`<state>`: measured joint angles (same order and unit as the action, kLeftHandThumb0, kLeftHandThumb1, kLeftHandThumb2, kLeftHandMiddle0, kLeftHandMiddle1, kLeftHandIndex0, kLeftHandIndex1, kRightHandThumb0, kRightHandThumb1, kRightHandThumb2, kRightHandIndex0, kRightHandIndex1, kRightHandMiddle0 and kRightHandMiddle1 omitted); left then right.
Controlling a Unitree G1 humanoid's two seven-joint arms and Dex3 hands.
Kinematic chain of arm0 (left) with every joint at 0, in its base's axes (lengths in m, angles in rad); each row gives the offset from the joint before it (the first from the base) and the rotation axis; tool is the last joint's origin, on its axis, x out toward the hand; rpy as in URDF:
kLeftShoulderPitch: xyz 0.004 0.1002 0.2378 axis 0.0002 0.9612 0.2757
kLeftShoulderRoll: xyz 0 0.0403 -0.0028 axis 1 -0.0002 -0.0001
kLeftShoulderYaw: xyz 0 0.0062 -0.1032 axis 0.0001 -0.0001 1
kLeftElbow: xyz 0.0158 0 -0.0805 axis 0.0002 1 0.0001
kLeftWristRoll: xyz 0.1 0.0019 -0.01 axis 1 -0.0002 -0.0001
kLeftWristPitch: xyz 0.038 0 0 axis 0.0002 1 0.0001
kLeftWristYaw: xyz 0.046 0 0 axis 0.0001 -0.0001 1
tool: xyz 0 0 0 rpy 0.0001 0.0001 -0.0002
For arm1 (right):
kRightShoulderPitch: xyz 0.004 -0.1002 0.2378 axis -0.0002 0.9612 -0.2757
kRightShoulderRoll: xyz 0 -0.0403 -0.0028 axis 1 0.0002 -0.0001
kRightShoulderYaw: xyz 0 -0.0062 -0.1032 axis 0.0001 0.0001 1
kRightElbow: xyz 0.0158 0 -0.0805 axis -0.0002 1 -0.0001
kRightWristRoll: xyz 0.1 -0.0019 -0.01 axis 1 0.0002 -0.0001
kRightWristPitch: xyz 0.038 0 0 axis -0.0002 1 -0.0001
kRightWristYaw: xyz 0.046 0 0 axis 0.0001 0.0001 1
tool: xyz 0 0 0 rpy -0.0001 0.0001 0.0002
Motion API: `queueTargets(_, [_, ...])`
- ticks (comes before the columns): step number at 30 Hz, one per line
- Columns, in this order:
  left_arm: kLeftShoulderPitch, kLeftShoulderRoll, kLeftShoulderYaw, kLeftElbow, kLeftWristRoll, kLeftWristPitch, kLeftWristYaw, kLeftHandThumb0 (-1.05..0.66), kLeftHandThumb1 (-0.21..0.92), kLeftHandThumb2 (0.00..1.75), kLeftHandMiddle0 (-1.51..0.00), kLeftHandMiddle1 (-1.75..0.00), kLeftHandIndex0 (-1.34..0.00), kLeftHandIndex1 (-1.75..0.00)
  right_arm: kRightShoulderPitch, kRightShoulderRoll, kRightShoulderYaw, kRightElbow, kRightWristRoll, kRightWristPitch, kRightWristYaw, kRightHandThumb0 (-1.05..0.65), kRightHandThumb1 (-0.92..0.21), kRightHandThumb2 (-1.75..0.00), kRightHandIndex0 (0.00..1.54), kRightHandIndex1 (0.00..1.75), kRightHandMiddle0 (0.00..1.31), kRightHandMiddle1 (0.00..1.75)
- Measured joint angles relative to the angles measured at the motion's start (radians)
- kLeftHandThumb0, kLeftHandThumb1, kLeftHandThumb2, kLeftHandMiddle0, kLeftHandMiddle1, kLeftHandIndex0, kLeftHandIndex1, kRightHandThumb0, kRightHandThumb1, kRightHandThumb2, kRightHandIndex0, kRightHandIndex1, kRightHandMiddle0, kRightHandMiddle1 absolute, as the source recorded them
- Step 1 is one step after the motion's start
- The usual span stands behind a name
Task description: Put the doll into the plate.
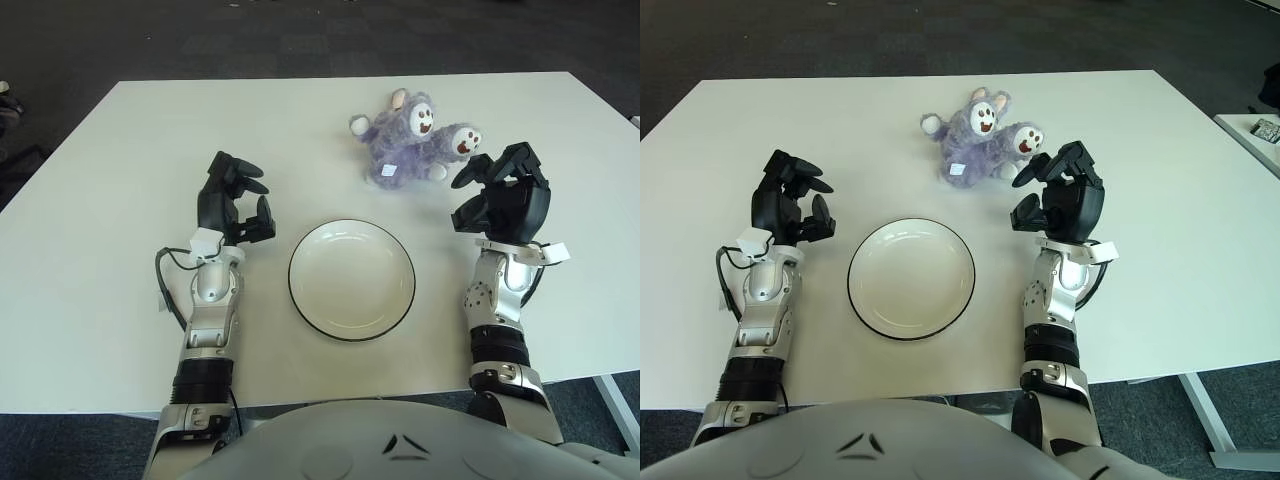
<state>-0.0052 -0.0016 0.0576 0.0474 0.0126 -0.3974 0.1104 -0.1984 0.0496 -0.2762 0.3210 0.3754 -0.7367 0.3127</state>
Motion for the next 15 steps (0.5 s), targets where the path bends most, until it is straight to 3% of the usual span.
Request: queueTargets(15, [-0.002,-0.004,0.008,0.000,-0.004,0.003,0.000,-0.01,0.28,1.37,-0.53,-1.75,-0.51,-1.75,0.019,0.001,0.005,-0.041,-0.062,-0.001,-0.082,0.00,0.01,-1.55,0.98,1.33,0.69,1.75])
